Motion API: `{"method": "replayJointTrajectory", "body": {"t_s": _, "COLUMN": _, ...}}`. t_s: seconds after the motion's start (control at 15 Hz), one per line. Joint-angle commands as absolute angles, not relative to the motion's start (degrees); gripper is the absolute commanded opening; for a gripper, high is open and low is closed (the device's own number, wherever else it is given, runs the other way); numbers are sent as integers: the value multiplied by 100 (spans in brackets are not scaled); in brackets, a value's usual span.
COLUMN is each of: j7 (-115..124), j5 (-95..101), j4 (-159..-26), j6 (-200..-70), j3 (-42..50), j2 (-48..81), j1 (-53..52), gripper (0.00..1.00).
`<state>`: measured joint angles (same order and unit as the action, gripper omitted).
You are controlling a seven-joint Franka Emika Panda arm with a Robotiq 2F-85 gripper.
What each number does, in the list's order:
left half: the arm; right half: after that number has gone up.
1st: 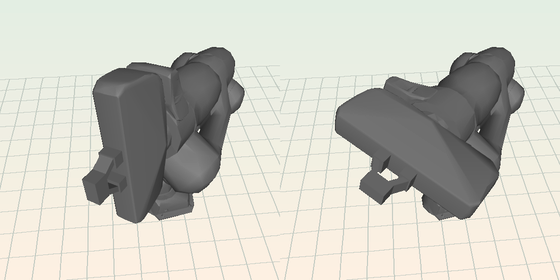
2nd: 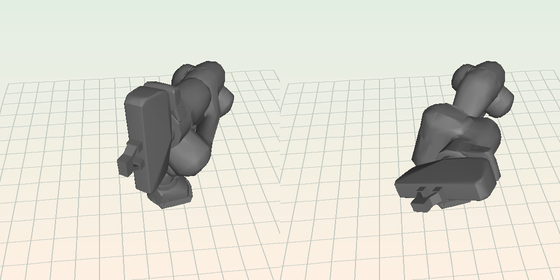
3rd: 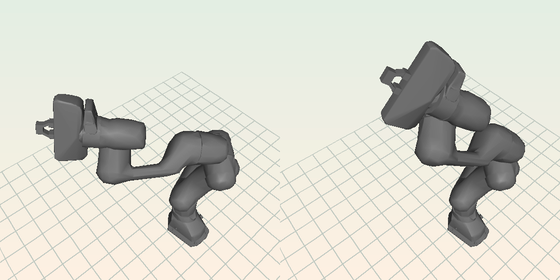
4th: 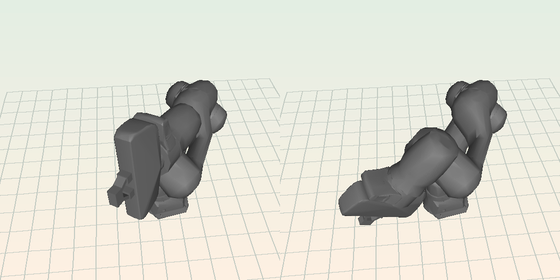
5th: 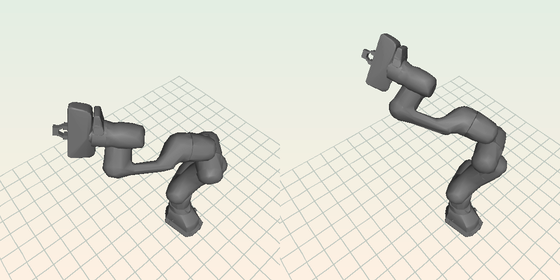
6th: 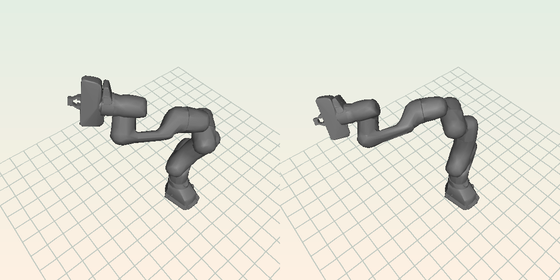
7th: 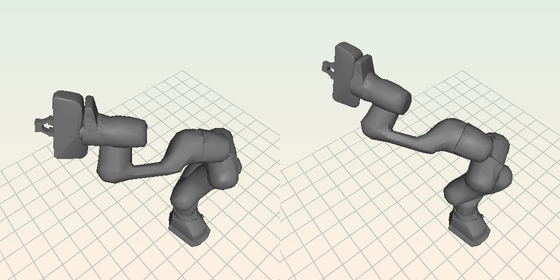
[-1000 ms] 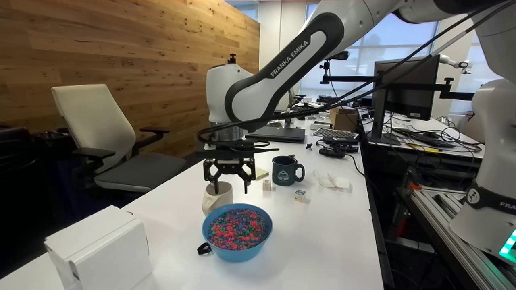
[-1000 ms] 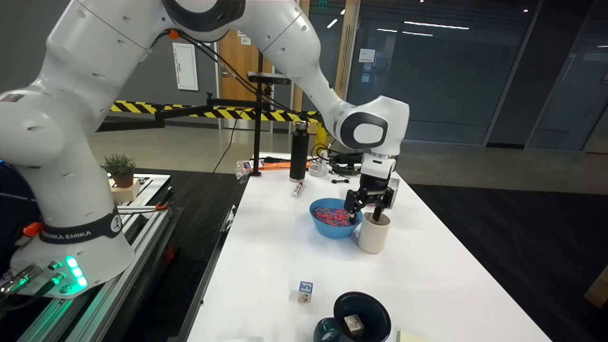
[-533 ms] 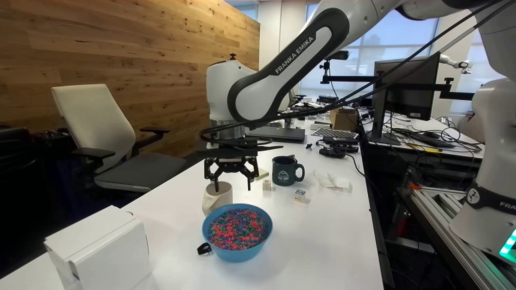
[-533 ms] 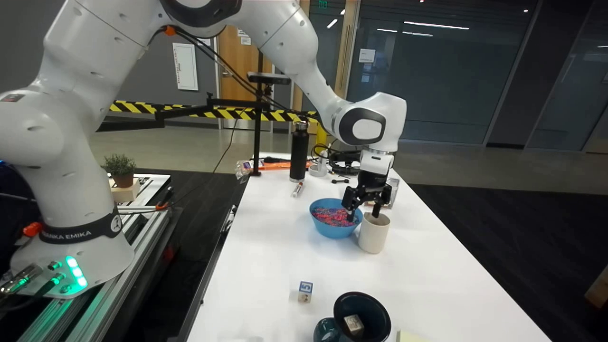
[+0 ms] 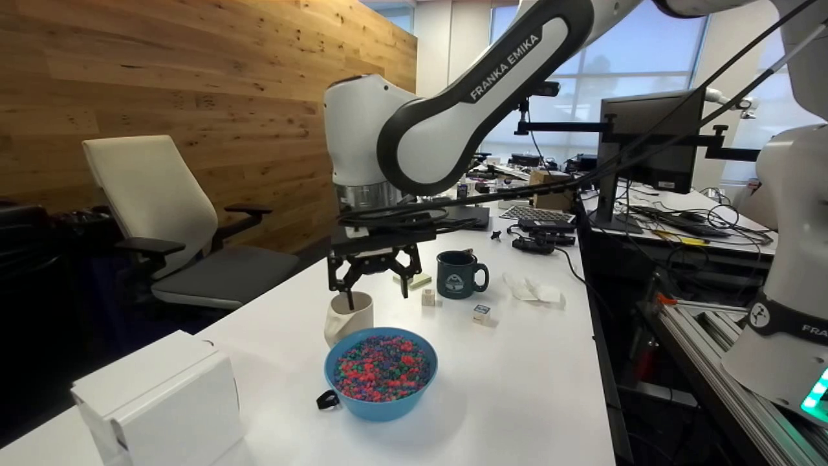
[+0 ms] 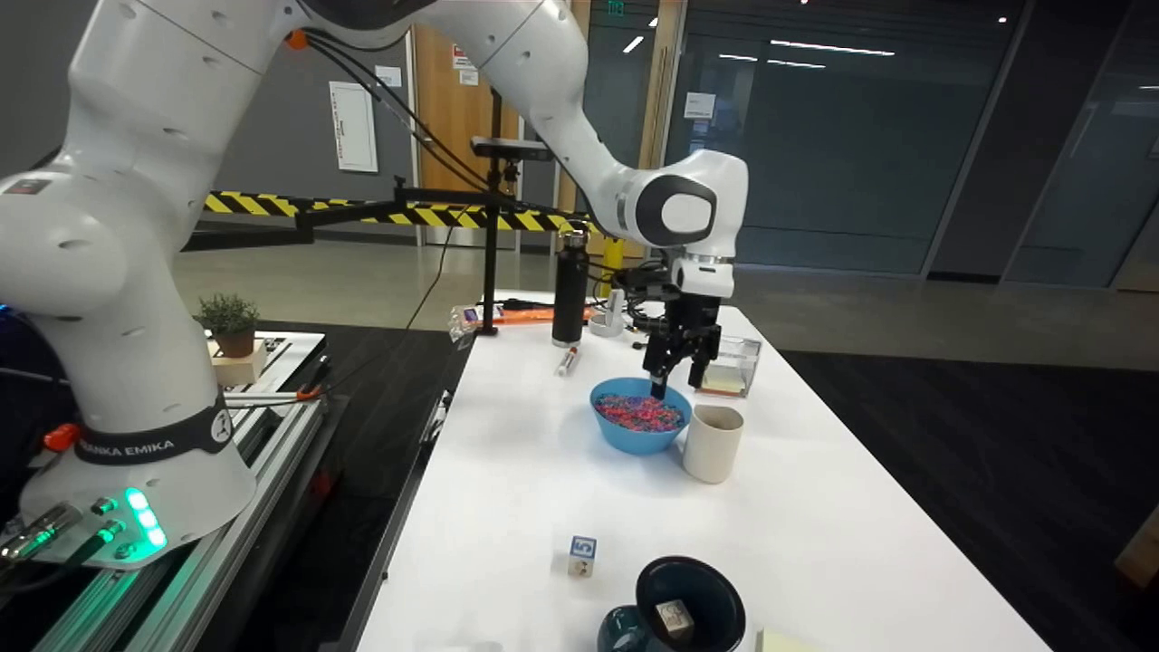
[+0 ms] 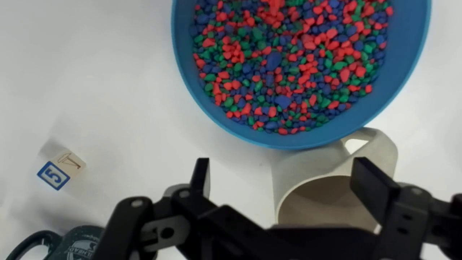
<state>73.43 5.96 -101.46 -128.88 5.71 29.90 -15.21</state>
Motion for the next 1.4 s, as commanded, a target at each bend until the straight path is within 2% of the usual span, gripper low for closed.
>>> {"method": "replayJointTrajectory", "body": {"t_s": 0.0, "j7": 6893, "j5": 1116, "j4": -10573, "j6": -12617, "j3": 432, "j2": 2381, "j1": -1566, "gripper": 100}}
{"method": "replayJointTrajectory", "body": {"t_s": 1.33, "j7": 5817, "j5": 1570, "j4": -10838, "j6": -12148, "j3": 36, "j2": 1762, "j1": -1514, "gripper": 100}}
